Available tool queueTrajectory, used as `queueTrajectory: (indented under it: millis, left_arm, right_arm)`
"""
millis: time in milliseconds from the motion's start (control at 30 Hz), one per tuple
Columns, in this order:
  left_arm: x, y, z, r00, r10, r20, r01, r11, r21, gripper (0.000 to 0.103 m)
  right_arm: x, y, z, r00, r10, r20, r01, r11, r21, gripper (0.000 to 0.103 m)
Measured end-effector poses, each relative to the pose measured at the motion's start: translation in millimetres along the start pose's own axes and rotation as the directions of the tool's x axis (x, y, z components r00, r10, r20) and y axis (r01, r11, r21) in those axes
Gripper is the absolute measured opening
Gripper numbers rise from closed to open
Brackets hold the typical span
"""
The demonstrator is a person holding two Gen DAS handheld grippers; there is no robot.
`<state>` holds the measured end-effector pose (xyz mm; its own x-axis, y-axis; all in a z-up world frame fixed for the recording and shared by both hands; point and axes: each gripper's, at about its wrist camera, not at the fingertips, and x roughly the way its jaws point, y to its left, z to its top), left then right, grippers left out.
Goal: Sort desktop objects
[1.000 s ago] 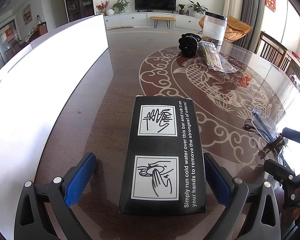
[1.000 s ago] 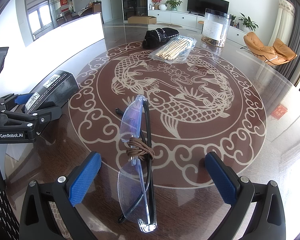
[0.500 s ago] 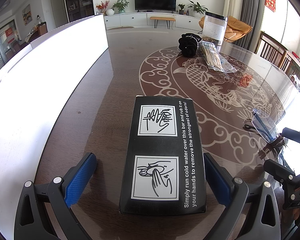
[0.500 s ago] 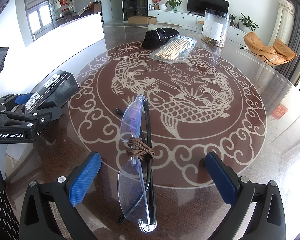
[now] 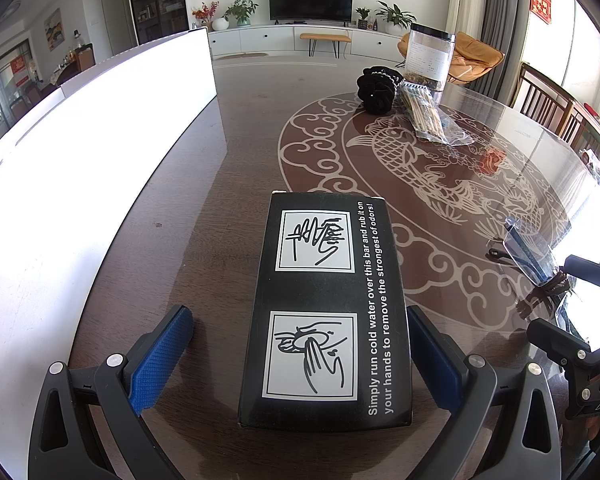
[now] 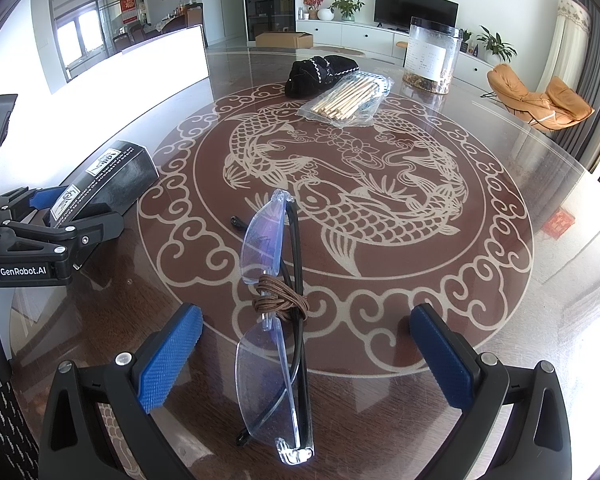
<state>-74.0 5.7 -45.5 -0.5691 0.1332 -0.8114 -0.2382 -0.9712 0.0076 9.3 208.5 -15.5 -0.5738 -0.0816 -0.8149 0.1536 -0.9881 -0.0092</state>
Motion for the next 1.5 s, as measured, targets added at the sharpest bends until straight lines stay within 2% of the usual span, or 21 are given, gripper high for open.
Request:
queueTrajectory:
  millis: [367,533,600,633,700,767,800,967,1033,1133,1233,1367,1500]
  left_arm:
    - [0.1,-0.4,0.3,1.000,-0.002,-0.006,0.002,1.000,0.008,0.103]
    - [1.3,3.0,9.2,0.992,-0.020,-0.124,0.026,0.999,0.039,0.101]
    - [-4.6,1.9,10.7,0.994,-0.030,-0.109,0.036,0.998,0.059,0.066]
    - [-7.3,1.1,11.7,0.994,-0.030,-0.103,0.037,0.997,0.066,0.058]
    - [-7.6,3.0,12.5,0.994,-0.023,-0.111,0.030,0.998,0.060,0.058]
    - [-9.6,8.2,10.8,0.993,-0.044,-0.109,0.048,0.998,0.031,0.058]
    - [-12.6,10.7,9.1,0.993,-0.056,-0.102,0.058,0.998,0.015,0.058]
    - [-47.3,22.0,6.1,0.996,-0.078,-0.036,0.078,0.997,-0.013,0.058]
    - [-68.1,28.5,8.6,0.996,-0.092,0.000,0.092,0.995,-0.026,0.058]
    - [-105.3,44.7,16.4,0.991,-0.116,0.065,0.119,0.992,-0.052,0.058]
    - [-142.7,72.2,26.5,0.985,-0.108,0.133,0.120,0.989,-0.086,0.058]
    - [-184.2,125.2,37.6,0.979,-0.043,0.198,0.074,0.986,-0.152,0.058]
    - [-198.2,182.5,43.8,0.979,0.063,0.192,-0.018,0.974,-0.227,0.058]
  right_arm:
    - [0.1,0.1,-0.1,1.000,0.000,0.000,0.000,1.000,0.000,0.103]
    - [0.1,0.5,0.4,1.000,0.001,0.000,-0.001,1.000,-0.006,0.103]
    - [2.0,2.6,4.7,0.999,0.025,-0.031,-0.026,0.999,-0.041,0.103]
    - [3.3,4.0,8.3,0.998,0.040,-0.055,-0.043,0.997,-0.065,0.102]
    - [1.7,5.3,14.6,0.995,0.071,-0.074,-0.077,0.993,-0.086,0.082]
    - [-1.2,7.9,19.6,0.994,0.068,-0.089,-0.078,0.990,-0.114,0.038]
    - [-2.8,7.6,21.5,0.993,0.071,-0.096,-0.082,0.989,-0.120,0.026]
    - [-15.3,-8.8,25.2,0.990,0.082,-0.111,-0.088,0.995,-0.047,0.024]
    - [-25.9,-12.5,31.6,0.991,0.096,-0.097,-0.099,0.995,-0.028,0.016]
    - [-45.1,-8.5,54.9,0.992,0.106,-0.062,-0.109,0.993,-0.038,0.016]
    - [-64.0,11.4,89.3,0.993,0.114,-0.017,-0.115,0.989,-0.093,0.016]
    - [-86.9,50.3,144.5,0.984,0.173,0.046,-0.165,0.975,-0.147,0.016]
    - [-105.3,104.2,204.4,0.952,0.288,0.107,-0.265,0.946,-0.187,0.016]
